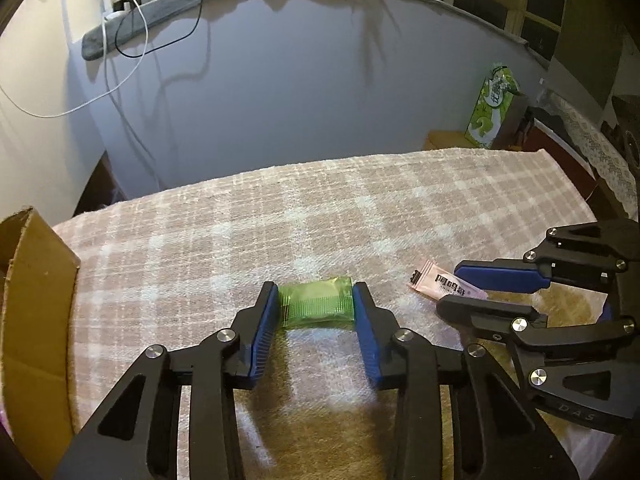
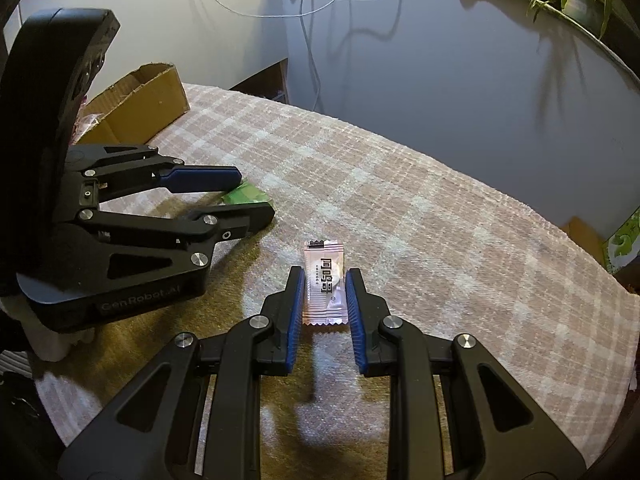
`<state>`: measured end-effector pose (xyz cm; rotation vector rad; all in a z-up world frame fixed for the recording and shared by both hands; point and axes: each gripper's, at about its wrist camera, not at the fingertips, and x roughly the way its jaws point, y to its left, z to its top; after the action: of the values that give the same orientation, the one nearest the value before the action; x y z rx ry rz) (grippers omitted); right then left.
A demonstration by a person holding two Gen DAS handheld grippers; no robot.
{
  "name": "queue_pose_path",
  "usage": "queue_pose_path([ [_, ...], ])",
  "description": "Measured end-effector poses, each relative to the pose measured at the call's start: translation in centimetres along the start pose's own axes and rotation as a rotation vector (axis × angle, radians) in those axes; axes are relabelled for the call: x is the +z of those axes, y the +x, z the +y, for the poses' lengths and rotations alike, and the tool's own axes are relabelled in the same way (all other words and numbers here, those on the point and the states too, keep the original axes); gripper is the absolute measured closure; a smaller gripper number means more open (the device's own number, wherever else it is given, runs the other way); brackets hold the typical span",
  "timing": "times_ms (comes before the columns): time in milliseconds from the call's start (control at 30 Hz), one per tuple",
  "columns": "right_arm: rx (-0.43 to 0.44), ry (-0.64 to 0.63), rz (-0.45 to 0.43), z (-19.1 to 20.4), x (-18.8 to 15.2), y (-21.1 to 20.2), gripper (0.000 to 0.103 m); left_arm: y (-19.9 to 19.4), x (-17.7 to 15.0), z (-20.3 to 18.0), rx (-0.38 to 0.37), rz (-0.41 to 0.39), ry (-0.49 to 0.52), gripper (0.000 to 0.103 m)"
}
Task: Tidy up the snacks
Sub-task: 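Grasp the green packet with the left gripper while the right holds the pink candy, then carry the green packet and pink candy into the box and release both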
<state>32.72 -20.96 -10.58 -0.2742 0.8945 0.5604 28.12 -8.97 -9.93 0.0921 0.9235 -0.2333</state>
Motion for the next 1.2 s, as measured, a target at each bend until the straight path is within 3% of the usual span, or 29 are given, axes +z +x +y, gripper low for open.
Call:
queue_pose_path([
  [167,0.0,-0.002,-0.001,0.1,0.0,0.0,0.081,0.0,-0.1,0.3,0.004,-0.004,-0.01,0.078],
  [600,0.001,0.008,-0.018,0.1,-0.1,-0.8,0.081,-1.4,-0.3,0.2,0.0,-0.026,-0.017,0.079],
  [900,-0.004,-0.005,-0.043,1.2,0.5,-2.9,0.081,-5.7,-0.6,0.9,-0.003,-0.1,-0.036,0.079],
  [1200,0.01,-0.036,-0.083,4.9,2.6,-5.1,0.081,-10.8,-1.8,3.5,0.034,-0.178,-0.067,0.079],
])
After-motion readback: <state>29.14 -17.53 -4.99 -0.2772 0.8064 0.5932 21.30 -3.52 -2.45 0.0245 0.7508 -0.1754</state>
